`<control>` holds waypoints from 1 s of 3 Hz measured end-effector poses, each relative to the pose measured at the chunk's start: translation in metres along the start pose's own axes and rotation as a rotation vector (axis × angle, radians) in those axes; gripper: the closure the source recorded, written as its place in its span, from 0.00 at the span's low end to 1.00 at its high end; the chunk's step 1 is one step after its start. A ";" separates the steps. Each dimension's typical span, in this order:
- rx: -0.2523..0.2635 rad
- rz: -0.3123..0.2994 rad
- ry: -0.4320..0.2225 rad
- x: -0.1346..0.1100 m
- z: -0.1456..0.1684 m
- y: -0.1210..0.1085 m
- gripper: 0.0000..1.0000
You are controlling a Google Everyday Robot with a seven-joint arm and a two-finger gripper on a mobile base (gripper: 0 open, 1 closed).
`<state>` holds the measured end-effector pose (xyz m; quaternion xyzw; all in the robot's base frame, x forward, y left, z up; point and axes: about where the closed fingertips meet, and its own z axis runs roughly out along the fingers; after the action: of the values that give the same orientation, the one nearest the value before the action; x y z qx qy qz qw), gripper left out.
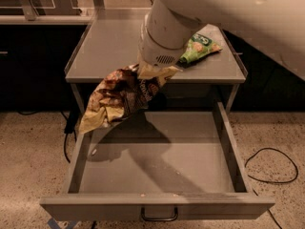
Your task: Pick brown chip bag from top drawer and place on counter
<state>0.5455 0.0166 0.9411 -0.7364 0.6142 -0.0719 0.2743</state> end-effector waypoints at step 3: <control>0.230 -0.263 -0.001 -0.038 -0.045 -0.139 1.00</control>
Offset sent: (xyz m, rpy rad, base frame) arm 0.0752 0.0284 0.1293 -0.0570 -0.2984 0.1515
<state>0.6375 0.0511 1.0561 -0.7742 0.5002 -0.1765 0.3453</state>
